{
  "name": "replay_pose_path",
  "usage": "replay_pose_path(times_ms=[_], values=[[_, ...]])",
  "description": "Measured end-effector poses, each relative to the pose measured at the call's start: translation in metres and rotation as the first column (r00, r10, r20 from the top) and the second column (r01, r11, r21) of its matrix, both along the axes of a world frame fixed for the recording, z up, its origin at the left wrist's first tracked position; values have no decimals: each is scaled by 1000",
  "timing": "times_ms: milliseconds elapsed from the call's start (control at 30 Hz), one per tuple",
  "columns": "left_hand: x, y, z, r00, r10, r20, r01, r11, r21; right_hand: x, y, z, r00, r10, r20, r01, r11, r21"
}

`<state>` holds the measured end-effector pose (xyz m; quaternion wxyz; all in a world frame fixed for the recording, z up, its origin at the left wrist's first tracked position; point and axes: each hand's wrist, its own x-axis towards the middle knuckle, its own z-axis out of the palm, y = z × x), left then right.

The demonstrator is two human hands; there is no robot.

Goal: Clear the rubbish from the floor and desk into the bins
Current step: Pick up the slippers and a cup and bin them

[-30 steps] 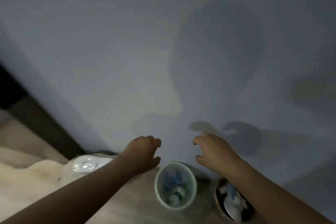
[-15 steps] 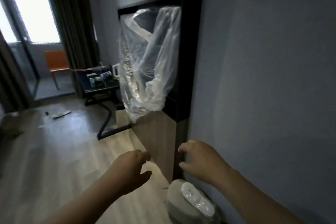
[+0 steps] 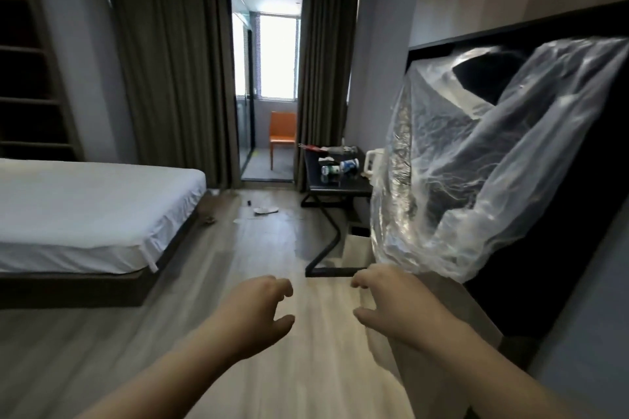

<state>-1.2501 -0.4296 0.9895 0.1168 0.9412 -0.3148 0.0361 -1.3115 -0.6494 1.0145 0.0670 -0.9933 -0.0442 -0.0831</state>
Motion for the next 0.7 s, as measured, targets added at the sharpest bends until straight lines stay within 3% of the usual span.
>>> replay_pose_path(times_ms=[367, 700], values=[[140, -17, -7, 980, 191, -60, -189, 981, 37, 171, -25, -4, 983, 174, -63, -175, 985, 2], [322, 5, -32, 963, 243, -115, -243, 970, 16, 361, 0, -27, 969, 207, -137, -208, 978, 5]])
